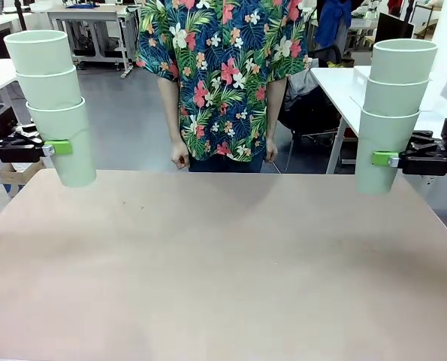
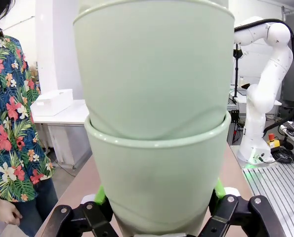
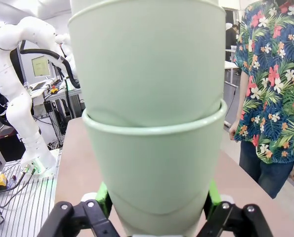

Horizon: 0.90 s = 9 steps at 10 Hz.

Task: Stack the cups and store them in the basket.
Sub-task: Place the stack of Reusable plastic cups into the Pantry Basket.

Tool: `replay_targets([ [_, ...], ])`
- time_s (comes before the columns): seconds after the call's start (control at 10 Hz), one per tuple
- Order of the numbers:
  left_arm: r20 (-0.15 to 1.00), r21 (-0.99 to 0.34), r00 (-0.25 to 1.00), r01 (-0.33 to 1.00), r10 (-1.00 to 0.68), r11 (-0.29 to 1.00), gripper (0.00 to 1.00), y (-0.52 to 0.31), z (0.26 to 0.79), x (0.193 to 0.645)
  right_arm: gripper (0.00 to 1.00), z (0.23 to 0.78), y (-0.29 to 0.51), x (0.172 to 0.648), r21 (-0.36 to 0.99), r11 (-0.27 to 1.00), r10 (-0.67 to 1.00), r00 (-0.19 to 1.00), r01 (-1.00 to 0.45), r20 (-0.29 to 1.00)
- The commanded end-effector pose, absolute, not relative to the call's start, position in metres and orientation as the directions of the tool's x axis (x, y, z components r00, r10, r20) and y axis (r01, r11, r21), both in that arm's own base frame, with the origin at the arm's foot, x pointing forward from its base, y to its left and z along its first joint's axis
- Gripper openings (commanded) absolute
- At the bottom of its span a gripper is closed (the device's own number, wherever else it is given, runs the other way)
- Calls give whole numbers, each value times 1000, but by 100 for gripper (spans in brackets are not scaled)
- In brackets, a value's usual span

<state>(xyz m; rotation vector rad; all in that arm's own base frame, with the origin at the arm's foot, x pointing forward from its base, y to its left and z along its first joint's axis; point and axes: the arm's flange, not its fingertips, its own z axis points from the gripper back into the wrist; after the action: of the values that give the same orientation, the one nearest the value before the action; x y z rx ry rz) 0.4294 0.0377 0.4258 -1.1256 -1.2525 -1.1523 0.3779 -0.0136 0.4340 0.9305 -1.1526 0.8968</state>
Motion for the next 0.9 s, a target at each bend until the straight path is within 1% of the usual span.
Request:
replay_targets([
  [0.0, 1000, 21, -21, 996, -9, 91, 87, 37, 430, 428, 87, 436, -14, 378, 125, 358, 96, 170, -925, 981],
  [0.8, 1000, 21, -21, 996, -9, 91, 87, 37, 430, 428, 87, 436, -14, 378, 125, 358, 96, 170, -925, 981],
])
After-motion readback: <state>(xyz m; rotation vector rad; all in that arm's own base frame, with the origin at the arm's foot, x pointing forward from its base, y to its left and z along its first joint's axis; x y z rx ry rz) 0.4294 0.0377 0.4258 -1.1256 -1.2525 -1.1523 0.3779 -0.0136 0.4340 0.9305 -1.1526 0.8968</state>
